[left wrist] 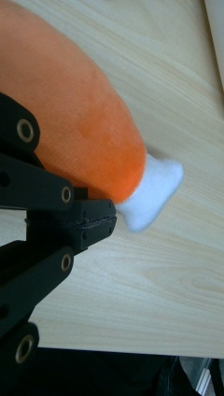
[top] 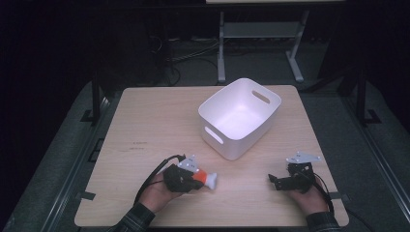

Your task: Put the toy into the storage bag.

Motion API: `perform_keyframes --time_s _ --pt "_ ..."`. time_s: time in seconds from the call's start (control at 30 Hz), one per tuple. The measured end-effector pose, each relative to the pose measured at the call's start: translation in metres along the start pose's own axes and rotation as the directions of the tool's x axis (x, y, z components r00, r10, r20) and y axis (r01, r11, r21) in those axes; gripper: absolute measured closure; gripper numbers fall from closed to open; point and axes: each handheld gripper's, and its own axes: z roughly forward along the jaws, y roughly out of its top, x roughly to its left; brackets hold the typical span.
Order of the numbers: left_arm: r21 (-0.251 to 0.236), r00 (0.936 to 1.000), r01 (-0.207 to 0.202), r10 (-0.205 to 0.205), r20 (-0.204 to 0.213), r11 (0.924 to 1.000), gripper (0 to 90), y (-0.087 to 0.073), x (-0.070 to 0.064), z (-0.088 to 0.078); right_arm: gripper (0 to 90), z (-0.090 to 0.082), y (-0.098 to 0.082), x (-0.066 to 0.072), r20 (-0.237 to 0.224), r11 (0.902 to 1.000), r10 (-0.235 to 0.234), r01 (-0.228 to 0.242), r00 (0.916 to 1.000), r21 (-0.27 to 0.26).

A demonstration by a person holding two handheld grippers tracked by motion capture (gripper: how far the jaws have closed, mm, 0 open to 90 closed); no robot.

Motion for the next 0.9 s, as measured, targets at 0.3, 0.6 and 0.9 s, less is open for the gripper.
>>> perform_keyframes --time_s 0.3,0.6,0.9 --pt "0.025 0.9998 -0.004 0.004 -0.02 0.9997 90.0 0.012 0.003 0.007 1.9 0.0 0.0 0.0 0.0 1.0 0.001 -0.001 1.0 0.0" --pt "0.03 0.9993 0.0 0.001 -0.036 0.9995 90.0 0.022 0.009 0.011 1.9 0.0 0.0 0.0 0.0 1.0 0.001 -0.001 1.0 0.0" --pt "0.025 0.998 0.016 -0.015 -0.061 0.9996 90.0 0.03 0.021 0.013 1.9 0.0 0.0 0.0 0.0 1.0 0.0 0.0 1.0 0.0"
